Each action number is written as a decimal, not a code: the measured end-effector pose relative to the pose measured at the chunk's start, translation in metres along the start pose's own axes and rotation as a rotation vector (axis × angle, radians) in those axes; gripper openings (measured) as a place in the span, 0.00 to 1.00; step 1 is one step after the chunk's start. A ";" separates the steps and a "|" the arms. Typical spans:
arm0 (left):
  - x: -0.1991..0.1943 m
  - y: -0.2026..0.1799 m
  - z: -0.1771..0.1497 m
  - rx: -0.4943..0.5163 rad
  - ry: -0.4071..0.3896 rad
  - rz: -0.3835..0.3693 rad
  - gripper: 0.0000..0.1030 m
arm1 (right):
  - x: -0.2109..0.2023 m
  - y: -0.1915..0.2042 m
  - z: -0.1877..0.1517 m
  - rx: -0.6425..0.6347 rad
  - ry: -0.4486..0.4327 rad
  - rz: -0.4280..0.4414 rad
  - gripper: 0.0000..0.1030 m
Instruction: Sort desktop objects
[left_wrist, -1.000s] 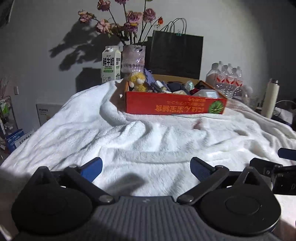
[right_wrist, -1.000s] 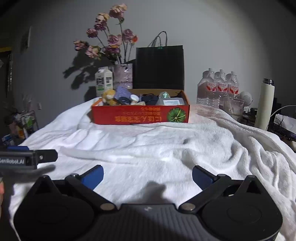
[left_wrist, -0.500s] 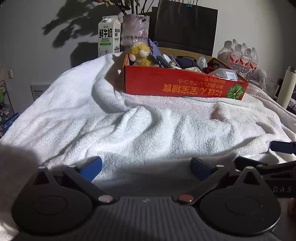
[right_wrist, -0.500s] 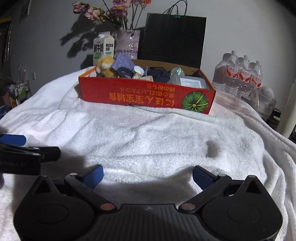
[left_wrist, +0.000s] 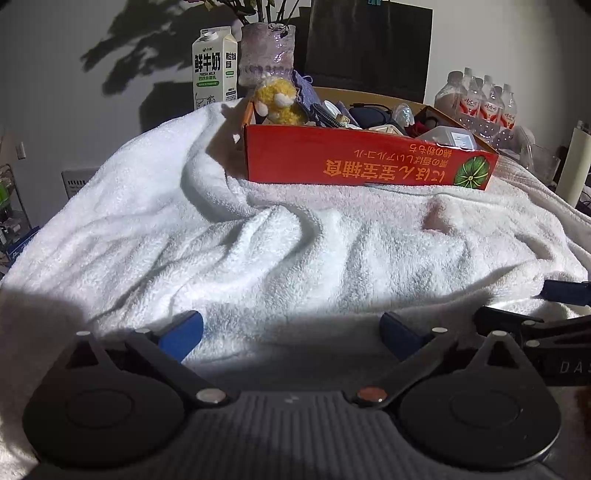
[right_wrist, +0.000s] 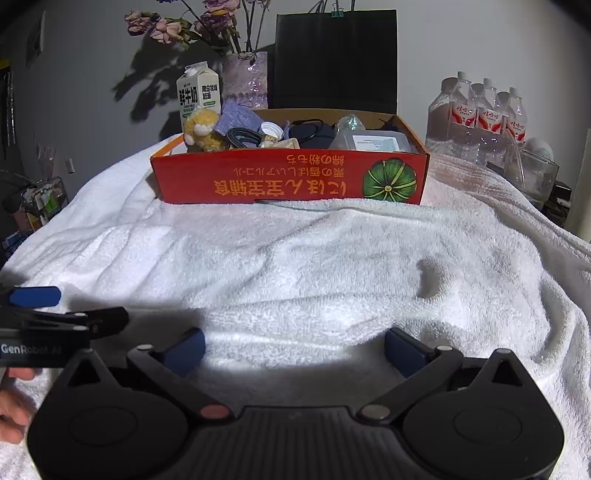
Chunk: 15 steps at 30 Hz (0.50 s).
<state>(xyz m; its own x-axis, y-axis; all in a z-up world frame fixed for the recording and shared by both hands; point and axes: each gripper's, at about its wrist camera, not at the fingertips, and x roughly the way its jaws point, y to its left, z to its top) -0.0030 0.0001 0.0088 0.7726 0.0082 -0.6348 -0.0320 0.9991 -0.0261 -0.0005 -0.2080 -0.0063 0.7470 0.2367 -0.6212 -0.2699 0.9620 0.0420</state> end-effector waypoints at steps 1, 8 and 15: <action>0.000 -0.001 0.000 0.003 0.000 0.002 1.00 | 0.000 0.001 0.000 -0.002 0.000 -0.002 1.00; 0.001 0.000 0.000 0.002 0.001 0.002 1.00 | 0.000 0.002 0.000 -0.005 0.001 -0.005 1.00; 0.001 0.000 0.000 0.003 0.001 0.003 1.00 | 0.000 0.002 0.000 -0.006 0.001 -0.006 1.00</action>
<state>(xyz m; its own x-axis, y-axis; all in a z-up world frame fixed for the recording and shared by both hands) -0.0025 -0.0004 0.0079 0.7717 0.0106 -0.6360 -0.0320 0.9992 -0.0221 -0.0011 -0.2060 -0.0066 0.7482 0.2308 -0.6220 -0.2692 0.9625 0.0334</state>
